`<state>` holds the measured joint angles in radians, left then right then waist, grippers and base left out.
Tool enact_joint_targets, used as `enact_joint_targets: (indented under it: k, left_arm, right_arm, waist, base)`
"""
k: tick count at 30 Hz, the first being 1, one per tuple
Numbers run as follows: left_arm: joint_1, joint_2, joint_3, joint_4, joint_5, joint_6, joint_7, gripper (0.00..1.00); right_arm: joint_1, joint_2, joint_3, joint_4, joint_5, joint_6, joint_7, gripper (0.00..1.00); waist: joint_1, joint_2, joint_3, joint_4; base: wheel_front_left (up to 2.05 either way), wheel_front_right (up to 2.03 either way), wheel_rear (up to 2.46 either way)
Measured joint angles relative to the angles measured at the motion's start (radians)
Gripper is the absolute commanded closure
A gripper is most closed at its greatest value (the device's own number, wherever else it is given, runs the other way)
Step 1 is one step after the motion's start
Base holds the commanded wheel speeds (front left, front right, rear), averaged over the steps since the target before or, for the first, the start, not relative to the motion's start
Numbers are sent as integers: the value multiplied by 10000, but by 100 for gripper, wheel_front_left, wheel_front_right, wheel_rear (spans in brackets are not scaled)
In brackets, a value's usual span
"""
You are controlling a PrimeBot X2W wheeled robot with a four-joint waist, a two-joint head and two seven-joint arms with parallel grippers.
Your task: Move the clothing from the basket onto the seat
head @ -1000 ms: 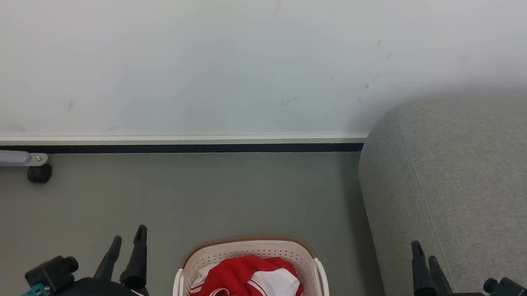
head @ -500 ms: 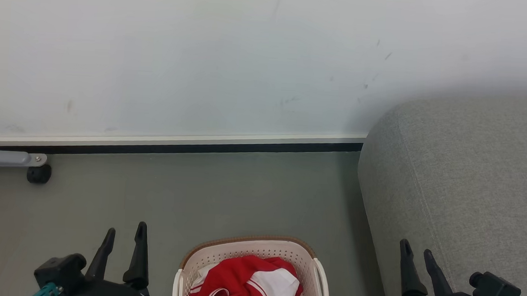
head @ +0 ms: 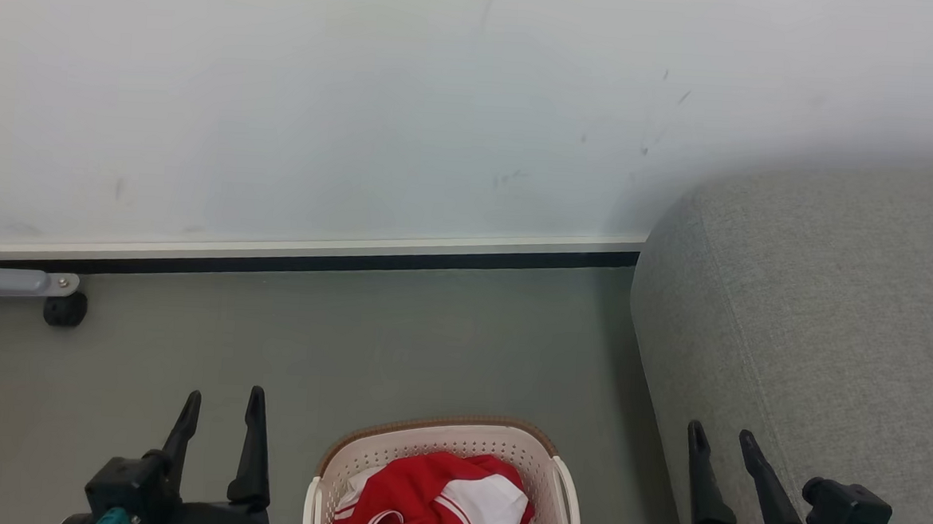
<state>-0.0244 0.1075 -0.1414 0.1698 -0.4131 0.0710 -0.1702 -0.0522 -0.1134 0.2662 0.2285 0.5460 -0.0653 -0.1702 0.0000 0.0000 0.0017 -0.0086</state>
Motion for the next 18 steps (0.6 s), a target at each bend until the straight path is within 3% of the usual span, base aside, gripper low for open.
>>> enact_joint_targets:
  k: [18]
  left_arm:
    - [229, -86, -54, -211, 2063, 399, -623, 0]
  right_arm:
    - [1, -155, 667, -211, -2336, -405, -608, 0]
  waist:
    - [0, 0, -1, -52]
  base:
    - [0, 0, 0]
